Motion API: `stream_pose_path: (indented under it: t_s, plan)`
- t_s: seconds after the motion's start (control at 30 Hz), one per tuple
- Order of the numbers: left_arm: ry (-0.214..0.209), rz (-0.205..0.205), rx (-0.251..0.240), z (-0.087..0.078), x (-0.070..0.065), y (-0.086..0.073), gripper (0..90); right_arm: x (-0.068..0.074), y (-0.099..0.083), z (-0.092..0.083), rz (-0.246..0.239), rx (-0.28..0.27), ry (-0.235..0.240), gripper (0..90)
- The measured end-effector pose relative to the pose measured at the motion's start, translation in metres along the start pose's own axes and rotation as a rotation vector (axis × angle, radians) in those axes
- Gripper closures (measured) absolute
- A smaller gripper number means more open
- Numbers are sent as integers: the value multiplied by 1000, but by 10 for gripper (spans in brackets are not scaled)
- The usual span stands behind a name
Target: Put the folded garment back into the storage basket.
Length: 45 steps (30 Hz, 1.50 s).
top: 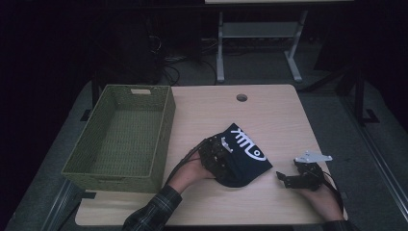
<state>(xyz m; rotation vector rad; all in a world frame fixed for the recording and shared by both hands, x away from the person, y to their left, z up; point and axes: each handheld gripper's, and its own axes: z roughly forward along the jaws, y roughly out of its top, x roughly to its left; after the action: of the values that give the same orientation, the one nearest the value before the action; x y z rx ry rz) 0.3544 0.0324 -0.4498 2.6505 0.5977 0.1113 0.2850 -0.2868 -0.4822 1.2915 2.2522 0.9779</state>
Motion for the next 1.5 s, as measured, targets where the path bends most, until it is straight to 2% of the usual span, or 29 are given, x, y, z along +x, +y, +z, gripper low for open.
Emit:
stream_pose_path:
  t_s: [0.07, 0.2, 0.33, 0.47, 0.5, 0.57, 0.73, 1.07, 1.3, 1.5]
  plan:
    - [3, -2, 2, 0, 0, 0, 180, 0, 0, 0, 0, 0, 0, 125]
    - [7, 7, 14, -3, 2, 0, 280, 0, 0, 0, 4, 1, -2, 125]
    - [7, 3, 3, -7, 5, -1, 426, 0, 0, 0, 7, 1, -4, 125]
    - [5, 19, 17, -10, 10, -2, 613, 0, 0, 0, 6, 1, -5, 125]
    - [2, 11, 13, -10, 10, -2, 654, 0, 0, 0, 7, 1, -5, 125]
    - [-1, 16, 23, -11, 12, -2, 697, 0, 0, 0, 7, 1, -6, 125]
    - [1, 15, 15, -11, 11, -3, 730, 0, 0, 0, 8, 0, -7, 125]
    - [-43, -33, -48, -22, 13, -3, 742, 0, 0, 0, 8, 0, -7, 125]
    - [-50, -24, -85, -45, 13, 3, 744, 0, 0, 0, 7, 0, -8, 125]
    - [-69, -34, -115, -60, 15, 8, 744, 0, 0, 0, 8, 0, -9, 125]
